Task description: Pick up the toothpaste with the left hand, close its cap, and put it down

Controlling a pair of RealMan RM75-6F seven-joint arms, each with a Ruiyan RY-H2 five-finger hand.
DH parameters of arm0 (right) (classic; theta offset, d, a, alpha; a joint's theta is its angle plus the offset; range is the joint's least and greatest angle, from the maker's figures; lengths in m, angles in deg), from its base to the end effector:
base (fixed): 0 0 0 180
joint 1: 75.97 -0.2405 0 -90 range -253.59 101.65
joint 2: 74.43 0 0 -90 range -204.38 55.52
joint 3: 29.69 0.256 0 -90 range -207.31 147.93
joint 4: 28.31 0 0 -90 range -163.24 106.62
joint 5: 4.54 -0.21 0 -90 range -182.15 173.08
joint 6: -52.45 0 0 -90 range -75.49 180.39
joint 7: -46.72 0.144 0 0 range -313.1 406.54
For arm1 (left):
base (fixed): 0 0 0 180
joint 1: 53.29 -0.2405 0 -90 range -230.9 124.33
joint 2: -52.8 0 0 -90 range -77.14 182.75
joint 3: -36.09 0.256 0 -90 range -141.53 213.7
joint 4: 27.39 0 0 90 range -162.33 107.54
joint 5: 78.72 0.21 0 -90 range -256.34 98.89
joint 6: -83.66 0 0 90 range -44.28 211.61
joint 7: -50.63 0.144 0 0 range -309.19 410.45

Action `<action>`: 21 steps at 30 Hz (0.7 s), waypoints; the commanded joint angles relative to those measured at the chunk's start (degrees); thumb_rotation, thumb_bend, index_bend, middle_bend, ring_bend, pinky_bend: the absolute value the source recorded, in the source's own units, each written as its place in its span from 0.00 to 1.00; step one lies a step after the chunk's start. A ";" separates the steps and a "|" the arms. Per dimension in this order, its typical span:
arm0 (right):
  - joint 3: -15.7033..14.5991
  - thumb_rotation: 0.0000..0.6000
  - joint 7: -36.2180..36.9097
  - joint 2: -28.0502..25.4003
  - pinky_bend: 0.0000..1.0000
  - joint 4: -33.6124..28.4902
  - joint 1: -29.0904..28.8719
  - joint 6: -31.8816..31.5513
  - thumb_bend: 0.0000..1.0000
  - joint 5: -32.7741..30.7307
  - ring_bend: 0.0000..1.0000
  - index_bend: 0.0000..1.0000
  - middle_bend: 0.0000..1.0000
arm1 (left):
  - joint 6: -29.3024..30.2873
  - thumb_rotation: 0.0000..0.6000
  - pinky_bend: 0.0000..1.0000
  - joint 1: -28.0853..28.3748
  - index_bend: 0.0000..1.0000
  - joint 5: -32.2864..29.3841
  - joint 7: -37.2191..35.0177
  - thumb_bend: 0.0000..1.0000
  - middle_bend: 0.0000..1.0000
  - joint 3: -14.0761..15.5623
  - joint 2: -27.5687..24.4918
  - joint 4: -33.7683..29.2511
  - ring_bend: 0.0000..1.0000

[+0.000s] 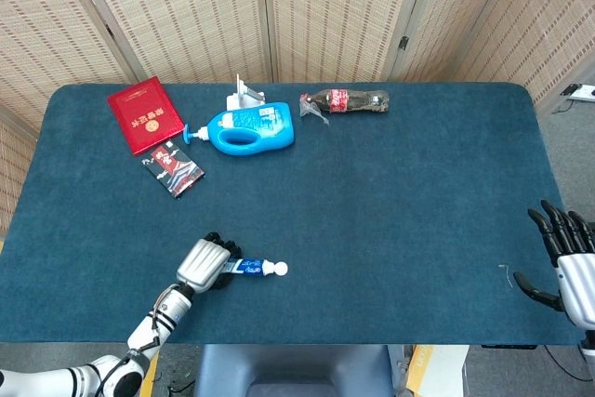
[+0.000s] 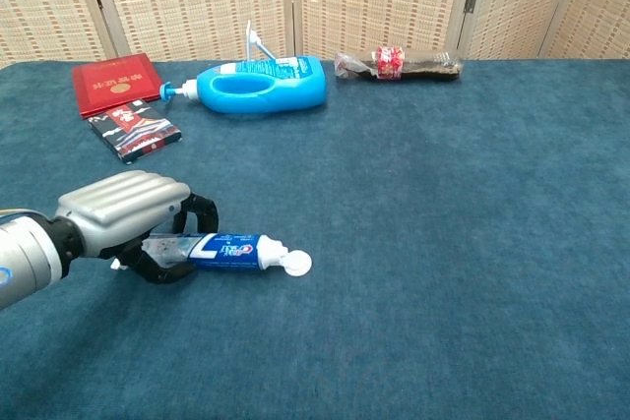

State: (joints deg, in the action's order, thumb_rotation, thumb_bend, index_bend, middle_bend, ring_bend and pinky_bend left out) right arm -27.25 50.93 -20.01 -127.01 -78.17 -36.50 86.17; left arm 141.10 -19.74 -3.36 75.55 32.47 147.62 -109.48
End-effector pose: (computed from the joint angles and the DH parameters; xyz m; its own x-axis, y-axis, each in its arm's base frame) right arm -0.2930 -0.1641 0.2041 0.3844 0.0371 0.9224 -0.9208 -0.0559 0.3860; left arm -0.1770 0.2793 -0.0585 0.5626 0.2655 0.7829 0.7840 -0.4718 -0.4034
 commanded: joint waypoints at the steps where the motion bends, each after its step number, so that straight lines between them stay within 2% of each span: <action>1: -0.04 1.00 -0.14 -0.03 0.00 -0.13 0.02 -0.04 0.27 0.14 0.00 0.00 0.00 | 1.03 1.00 0.36 0.14 0.53 2.31 -3.55 0.43 0.53 0.14 0.53 2.27 0.56; 4: -0.01 1.00 -0.22 -0.13 0.00 -0.37 -0.01 -0.14 0.27 0.39 0.00 0.00 0.00 | 2.63 1.00 0.47 0.11 0.61 5.26 -8.16 0.48 0.63 0.45 0.60 4.76 0.64; 8: 0.01 1.00 -0.26 -0.23 0.00 -0.75 -0.38 0.09 0.27 1.09 0.00 0.00 0.00 | 4.40 1.00 0.55 0.67 0.66 9.49 -15.05 0.54 0.68 0.93 -0.55 7.47 0.69; 15: 0.69 1.00 -1.22 -0.47 0.00 -2.19 -2.52 1.54 0.27 3.06 0.00 0.00 0.00 | 10.83 1.00 0.58 2.31 0.70 18.03 -29.86 0.60 0.72 1.27 -3.94 10.38 0.72; 21: 1.68 1.00 -3.03 0.09 0.00 -4.28 -6.83 5.75 0.27 5.64 0.00 0.00 0.00 | 16.80 1.00 0.60 4.30 0.70 23.51 -38.71 0.60 0.74 0.40 -7.29 8.96 0.73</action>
State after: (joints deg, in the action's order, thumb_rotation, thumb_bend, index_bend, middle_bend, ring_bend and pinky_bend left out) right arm -26.02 48.53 -20.24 -130.57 -83.68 -32.13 91.15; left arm 155.75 -16.63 17.83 39.55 33.24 142.14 -99.91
